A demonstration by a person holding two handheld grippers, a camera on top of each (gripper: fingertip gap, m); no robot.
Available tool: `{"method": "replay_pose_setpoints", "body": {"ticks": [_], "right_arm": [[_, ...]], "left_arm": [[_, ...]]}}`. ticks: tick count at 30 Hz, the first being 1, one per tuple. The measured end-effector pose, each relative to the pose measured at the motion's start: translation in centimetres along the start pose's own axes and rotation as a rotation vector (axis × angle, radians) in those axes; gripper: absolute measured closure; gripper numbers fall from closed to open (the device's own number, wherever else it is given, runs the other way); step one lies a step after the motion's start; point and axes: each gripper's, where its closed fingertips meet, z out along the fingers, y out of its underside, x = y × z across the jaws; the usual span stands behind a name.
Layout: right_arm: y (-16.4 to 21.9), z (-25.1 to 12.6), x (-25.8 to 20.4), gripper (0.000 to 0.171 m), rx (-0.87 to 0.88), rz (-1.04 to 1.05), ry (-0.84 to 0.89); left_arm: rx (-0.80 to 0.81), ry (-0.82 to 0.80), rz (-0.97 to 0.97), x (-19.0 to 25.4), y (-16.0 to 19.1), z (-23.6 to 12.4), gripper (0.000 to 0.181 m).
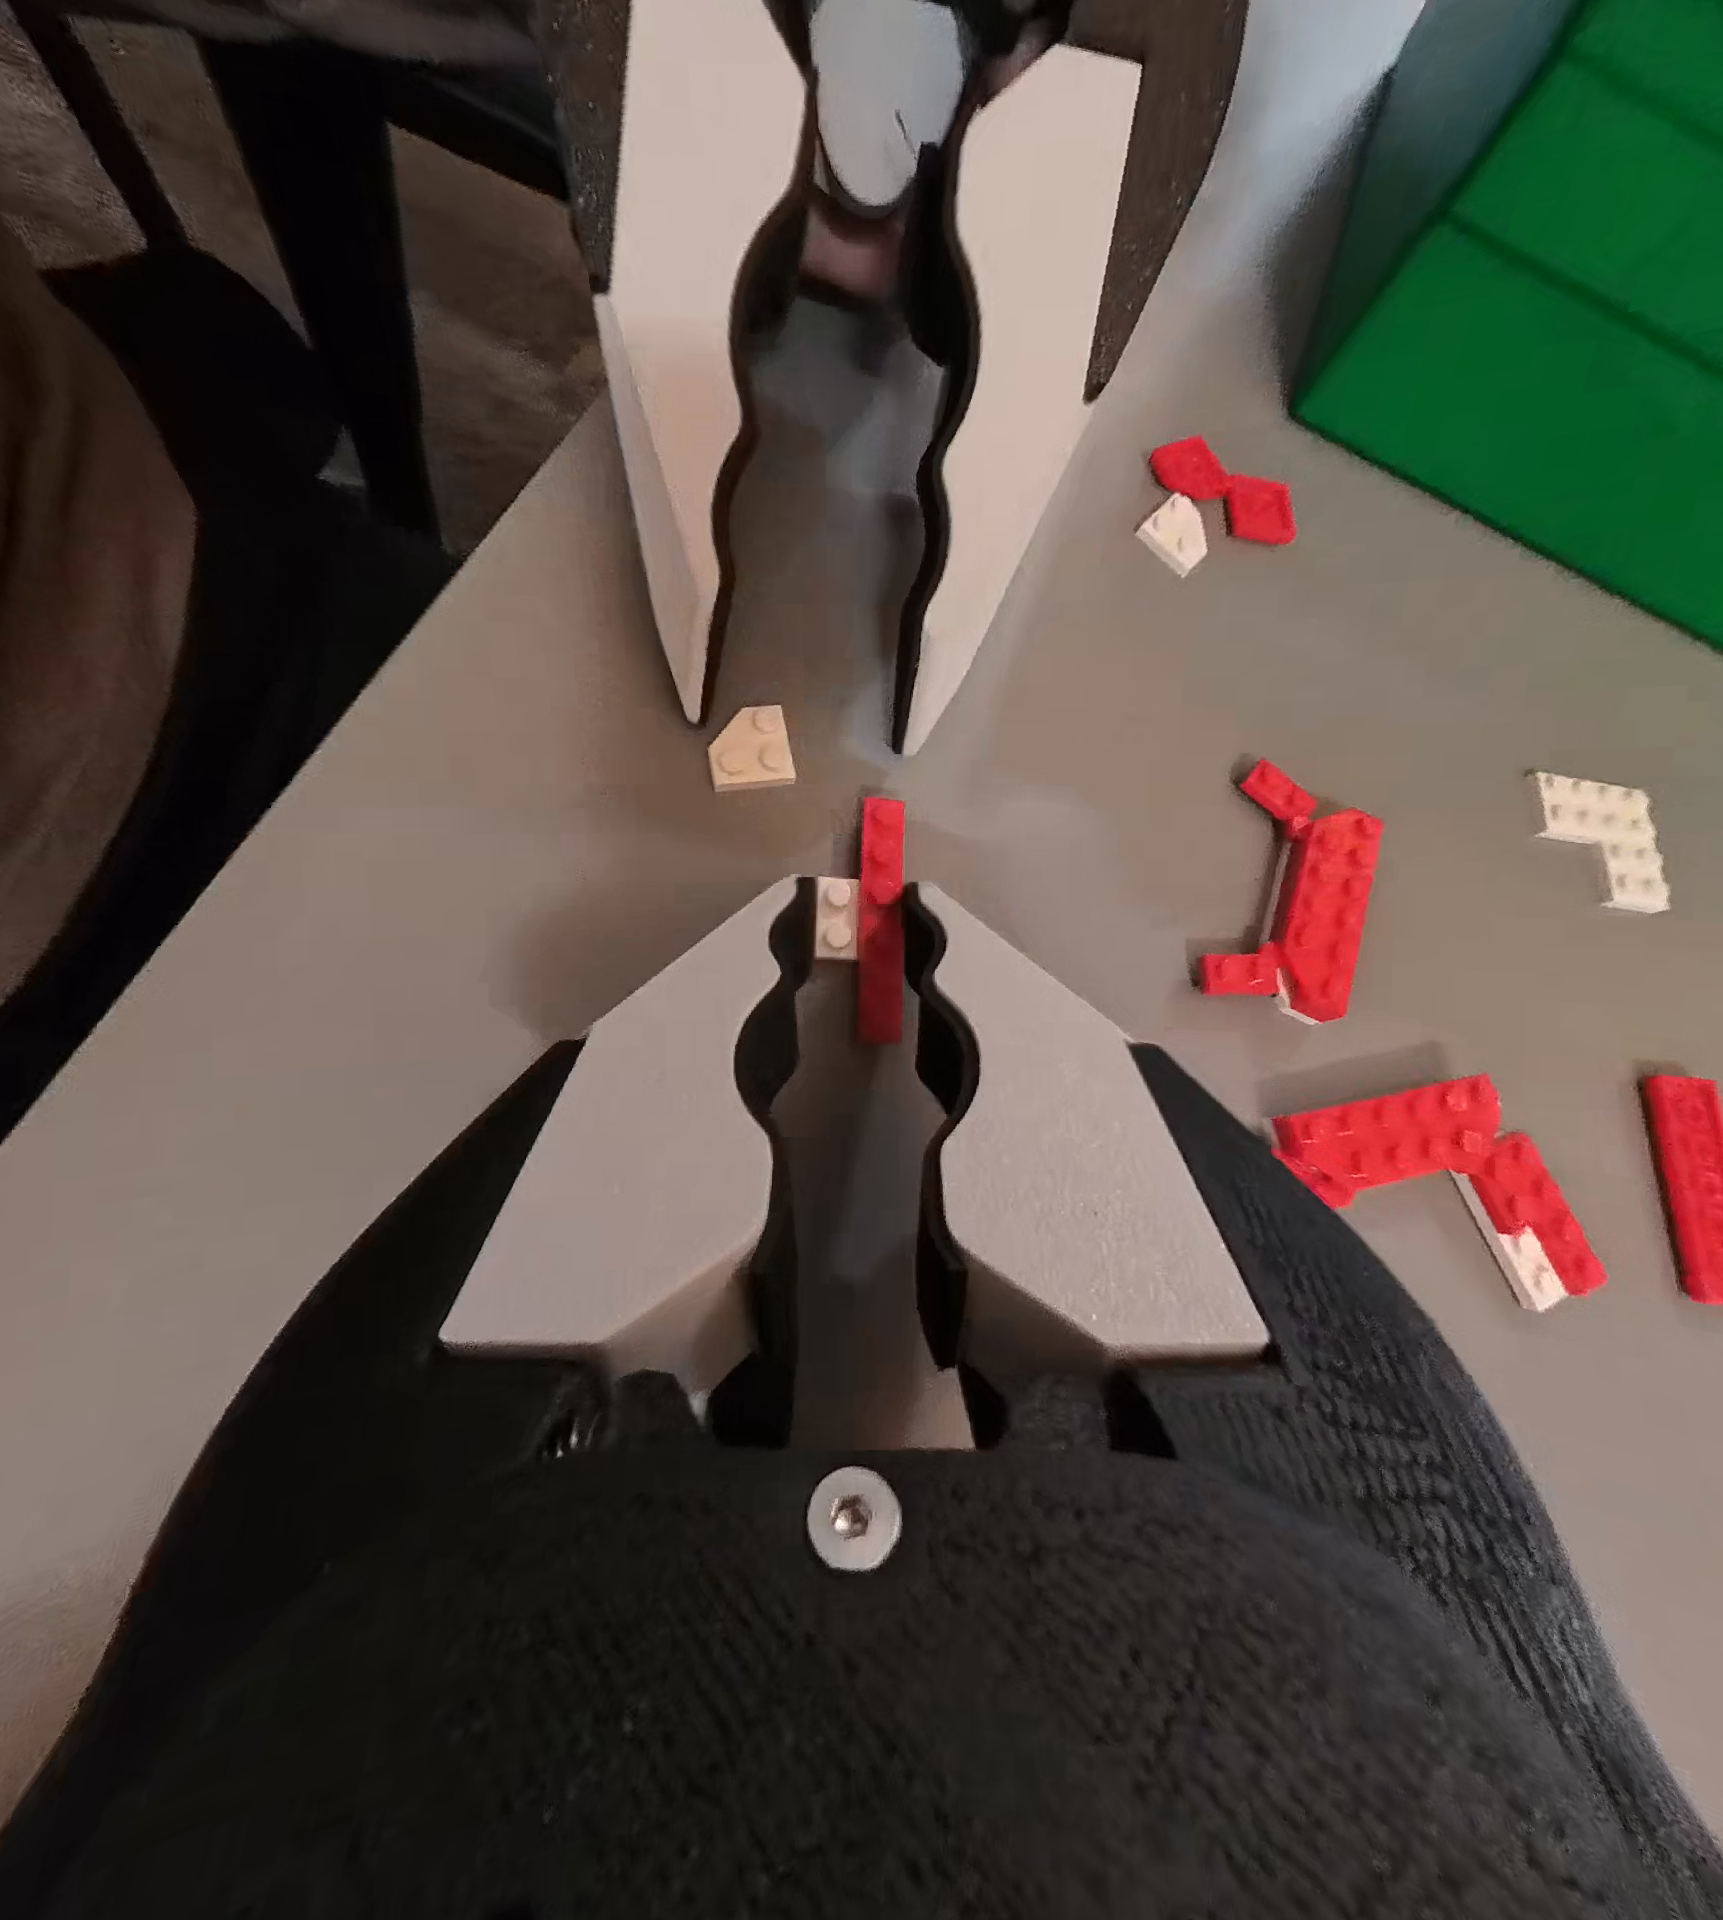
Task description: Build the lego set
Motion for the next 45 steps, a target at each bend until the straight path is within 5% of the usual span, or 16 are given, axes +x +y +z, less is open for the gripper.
{"method": "replay_pose_setpoints", "body": {"ticks": [45], "right_arm": [[-1.4, 1.3, -1.2, 0.156, 0.037, 0.095, -0.124]], "left_arm": [[0.015, 0.043, 0.006, -0.8, -0.4, 0.6, 0.143]]}}
